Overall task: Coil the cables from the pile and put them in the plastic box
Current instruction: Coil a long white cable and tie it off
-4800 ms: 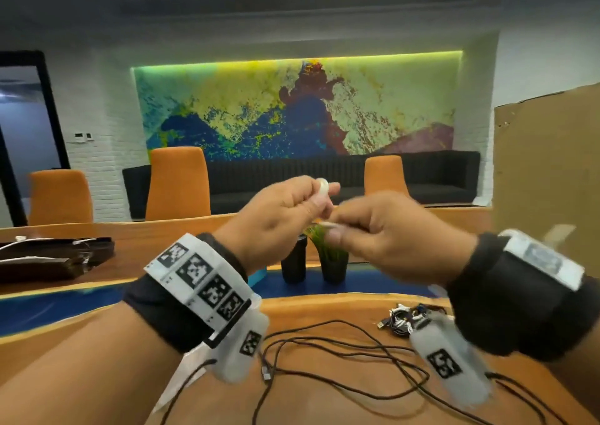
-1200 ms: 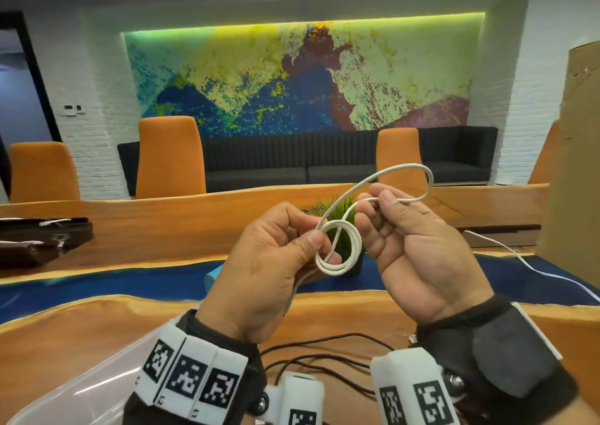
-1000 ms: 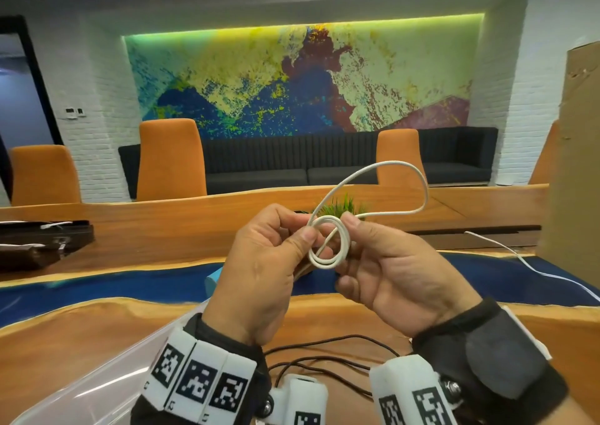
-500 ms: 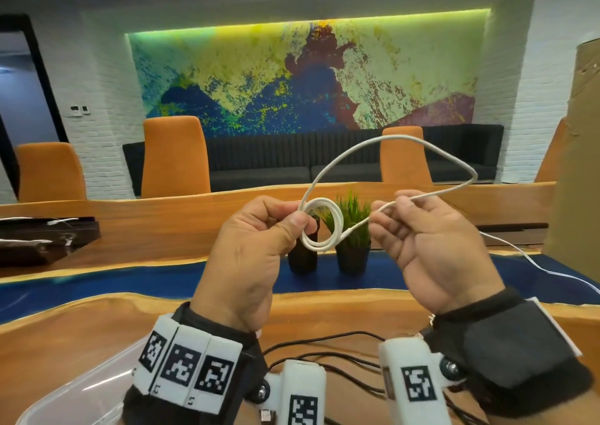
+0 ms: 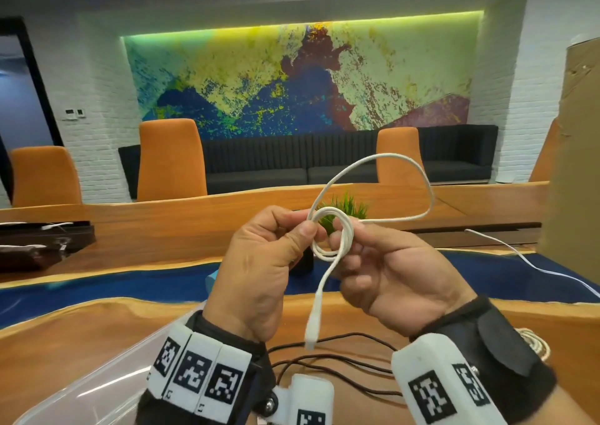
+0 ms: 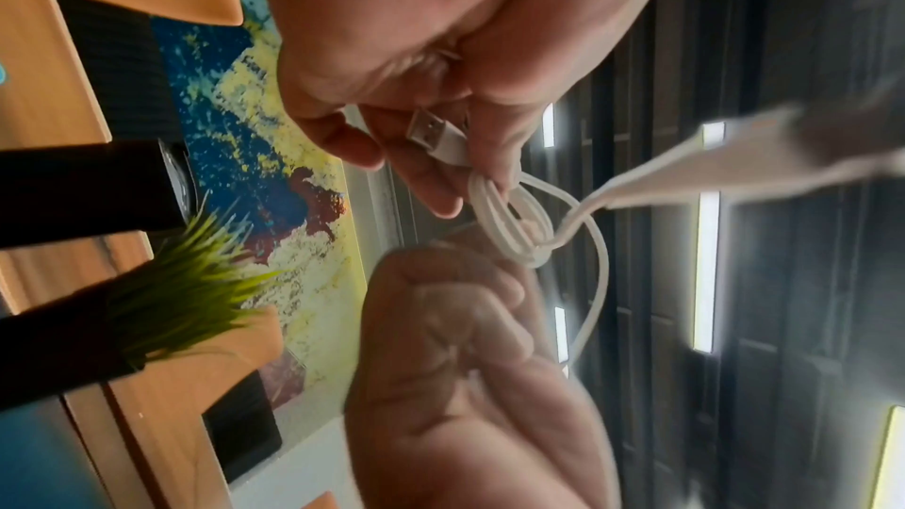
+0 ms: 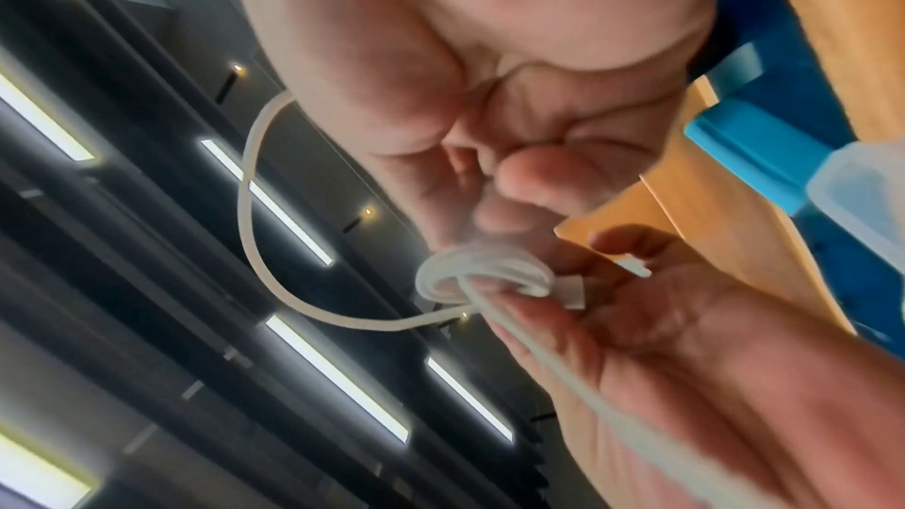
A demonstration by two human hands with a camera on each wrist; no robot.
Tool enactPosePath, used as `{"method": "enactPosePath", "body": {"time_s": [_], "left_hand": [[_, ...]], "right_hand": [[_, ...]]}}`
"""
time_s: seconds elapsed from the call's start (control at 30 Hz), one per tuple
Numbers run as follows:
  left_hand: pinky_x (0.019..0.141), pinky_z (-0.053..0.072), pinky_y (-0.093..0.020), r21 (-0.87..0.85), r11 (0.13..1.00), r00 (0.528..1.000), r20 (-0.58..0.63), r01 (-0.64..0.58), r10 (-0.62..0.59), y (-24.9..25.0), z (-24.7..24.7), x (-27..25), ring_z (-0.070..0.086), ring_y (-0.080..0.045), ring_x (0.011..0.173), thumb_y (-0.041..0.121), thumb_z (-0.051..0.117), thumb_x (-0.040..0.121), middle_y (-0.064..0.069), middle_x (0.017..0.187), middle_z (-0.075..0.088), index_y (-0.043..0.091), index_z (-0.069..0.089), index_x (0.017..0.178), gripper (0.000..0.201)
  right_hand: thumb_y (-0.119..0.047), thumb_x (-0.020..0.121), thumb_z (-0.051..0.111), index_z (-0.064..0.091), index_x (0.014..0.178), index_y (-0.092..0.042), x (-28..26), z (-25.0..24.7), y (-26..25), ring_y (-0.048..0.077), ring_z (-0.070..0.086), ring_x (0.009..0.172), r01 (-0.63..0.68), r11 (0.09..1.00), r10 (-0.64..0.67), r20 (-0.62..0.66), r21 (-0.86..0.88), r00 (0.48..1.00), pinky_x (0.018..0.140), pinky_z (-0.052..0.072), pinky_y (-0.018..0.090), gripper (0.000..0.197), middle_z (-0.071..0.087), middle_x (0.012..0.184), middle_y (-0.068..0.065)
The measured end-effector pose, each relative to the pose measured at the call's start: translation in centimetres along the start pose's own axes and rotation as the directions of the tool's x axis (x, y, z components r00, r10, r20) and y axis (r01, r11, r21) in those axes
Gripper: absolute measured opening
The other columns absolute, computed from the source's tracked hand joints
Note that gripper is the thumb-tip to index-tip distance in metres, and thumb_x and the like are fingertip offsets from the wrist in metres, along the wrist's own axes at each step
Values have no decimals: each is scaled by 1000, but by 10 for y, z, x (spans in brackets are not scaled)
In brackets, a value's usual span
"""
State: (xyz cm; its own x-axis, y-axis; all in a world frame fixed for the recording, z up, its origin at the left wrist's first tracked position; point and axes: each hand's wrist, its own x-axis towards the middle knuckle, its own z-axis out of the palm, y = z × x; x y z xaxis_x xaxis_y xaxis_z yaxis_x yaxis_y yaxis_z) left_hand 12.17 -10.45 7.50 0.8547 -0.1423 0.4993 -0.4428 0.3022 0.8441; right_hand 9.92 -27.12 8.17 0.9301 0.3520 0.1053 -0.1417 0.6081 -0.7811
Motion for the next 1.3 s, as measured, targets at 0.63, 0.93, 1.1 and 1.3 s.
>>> {"method": "enactPosePath", "body": {"time_s": [0.63,0.93,1.1,1.3], "left_hand": [[75,52,-18,563,821,934,-236,-93,267,19,-63,16,68,-6,84,9,69,90,3,85,74,23,71,86,15],[57,52,-19,-6,995,969,-229,97,-95,30,-41,11,64,-11,68,12,61,90,-3,77,72,14,68,94,8],[54,50,-17,-130,982,985,-93,136,-149,22,-11,2,64,-5,64,21,62,79,-1,77,72,15,66,95,18],[56,47,-20,-67,989,990,-47,133,-136,17,-5,0,65,-6,68,18,59,87,0,78,73,16,67,97,12]], "right_hand": [[-73,85,43,64,93,-40,-24,-47,-59,21,56,77,123,298,-857,-208,-947,470,73,52,49,40,65,81,-4],[-28,92,62,76,98,-18,-15,-62,-48,24,56,90,-275,-176,-833,-6,-945,553,83,50,43,17,64,90,1],[-20,95,61,72,88,-19,-3,-33,-23,16,67,76,58,237,-704,-130,-970,698,69,58,29,14,72,79,-1],[-13,100,47,67,97,-6,-6,-7,-21,15,66,69,335,932,-362,-296,-137,884,64,59,24,21,68,82,11]]}}
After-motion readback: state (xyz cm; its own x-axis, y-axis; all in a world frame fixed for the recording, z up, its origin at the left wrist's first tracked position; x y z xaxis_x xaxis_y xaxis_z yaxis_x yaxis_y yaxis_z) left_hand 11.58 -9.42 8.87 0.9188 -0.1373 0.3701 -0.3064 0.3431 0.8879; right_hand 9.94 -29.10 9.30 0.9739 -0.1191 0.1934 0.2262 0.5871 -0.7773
